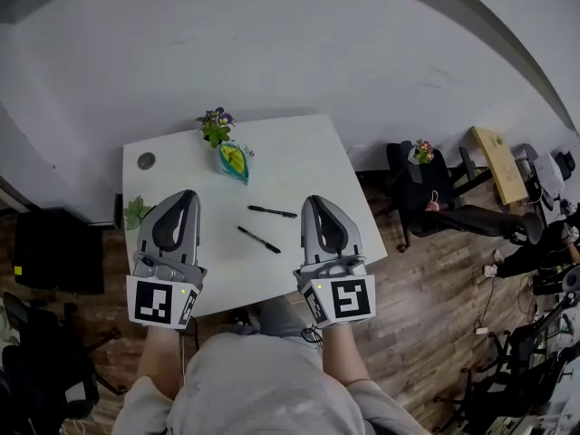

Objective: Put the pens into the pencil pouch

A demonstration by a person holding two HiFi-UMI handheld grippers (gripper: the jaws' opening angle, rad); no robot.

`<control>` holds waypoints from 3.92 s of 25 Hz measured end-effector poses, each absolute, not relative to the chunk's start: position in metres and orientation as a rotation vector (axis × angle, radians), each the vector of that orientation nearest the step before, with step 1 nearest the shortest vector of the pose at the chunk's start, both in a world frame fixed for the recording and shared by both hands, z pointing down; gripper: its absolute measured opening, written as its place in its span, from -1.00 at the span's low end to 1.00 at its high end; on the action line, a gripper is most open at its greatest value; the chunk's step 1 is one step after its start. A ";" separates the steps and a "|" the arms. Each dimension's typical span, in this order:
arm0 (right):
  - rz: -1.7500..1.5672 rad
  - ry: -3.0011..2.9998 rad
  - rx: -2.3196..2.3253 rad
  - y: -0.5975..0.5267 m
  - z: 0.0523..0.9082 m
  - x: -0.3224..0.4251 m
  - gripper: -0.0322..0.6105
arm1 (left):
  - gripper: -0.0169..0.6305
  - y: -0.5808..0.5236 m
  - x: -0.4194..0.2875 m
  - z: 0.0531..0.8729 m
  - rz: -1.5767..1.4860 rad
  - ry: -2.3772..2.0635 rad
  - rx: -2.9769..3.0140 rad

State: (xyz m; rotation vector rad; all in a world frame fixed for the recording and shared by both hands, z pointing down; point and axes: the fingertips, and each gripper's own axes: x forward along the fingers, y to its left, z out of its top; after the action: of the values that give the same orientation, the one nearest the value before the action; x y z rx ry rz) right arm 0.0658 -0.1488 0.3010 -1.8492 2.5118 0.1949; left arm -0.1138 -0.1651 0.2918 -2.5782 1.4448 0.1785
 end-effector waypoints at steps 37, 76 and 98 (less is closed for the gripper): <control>-0.080 2.743 -1.775 -0.301 0.385 0.079 -0.79 | 0.08 -0.350 -0.064 0.561 -0.872 1.174 -2.511; -0.148 2.788 -1.714 -0.300 0.400 0.083 -0.79 | -0.60 -0.343 -0.050 0.474 -0.423 1.381 -2.520; -0.431 3.115 -1.518 -0.230 0.476 0.036 -0.79 | -0.68 -0.213 -0.089 0.406 -0.268 1.394 -2.495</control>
State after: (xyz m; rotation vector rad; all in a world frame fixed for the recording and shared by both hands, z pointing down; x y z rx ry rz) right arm 0.0363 -0.2302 0.4761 -1.5178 3.1146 -0.4314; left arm -0.0889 -0.2128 0.4059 -2.4947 1.3937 -0.2677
